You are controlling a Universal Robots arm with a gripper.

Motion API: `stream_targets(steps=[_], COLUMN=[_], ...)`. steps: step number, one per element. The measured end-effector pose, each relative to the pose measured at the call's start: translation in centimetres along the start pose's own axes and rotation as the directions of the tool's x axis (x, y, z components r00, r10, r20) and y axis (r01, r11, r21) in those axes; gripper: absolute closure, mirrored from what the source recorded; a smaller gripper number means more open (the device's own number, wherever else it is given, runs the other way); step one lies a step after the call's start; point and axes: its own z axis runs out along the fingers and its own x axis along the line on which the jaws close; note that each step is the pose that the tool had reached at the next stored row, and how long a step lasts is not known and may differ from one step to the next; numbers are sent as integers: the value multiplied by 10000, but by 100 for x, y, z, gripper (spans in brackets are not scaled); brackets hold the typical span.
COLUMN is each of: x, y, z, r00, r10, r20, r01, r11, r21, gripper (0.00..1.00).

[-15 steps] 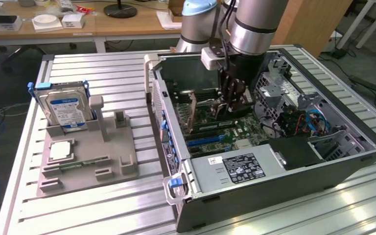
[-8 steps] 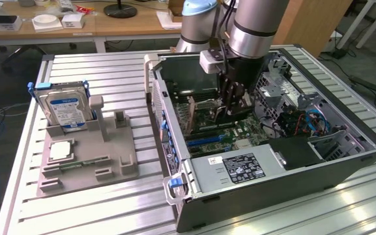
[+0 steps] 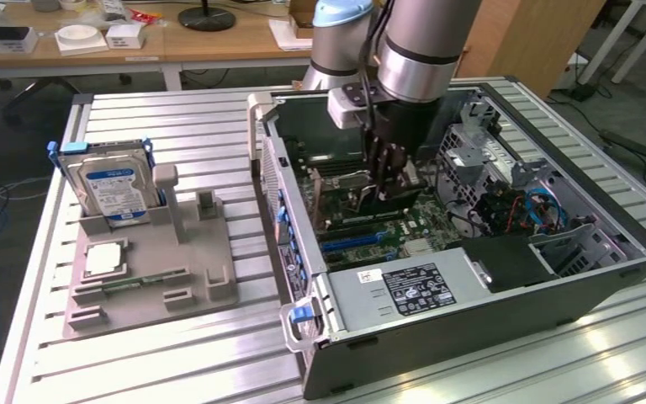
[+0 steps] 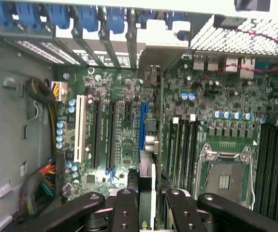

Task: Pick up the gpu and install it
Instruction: 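Insert the gpu into the slot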

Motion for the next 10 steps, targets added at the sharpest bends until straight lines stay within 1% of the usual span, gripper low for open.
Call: stream_targets(steps=[3, 10], x=[17, 42], y=[2, 7], z=[31, 136], r00=[10000, 10000], r10=[-2, -1], r20=[1, 1], r01=[2, 1], r11=[10000, 10000], r21=[-1, 0], gripper=[73, 73])
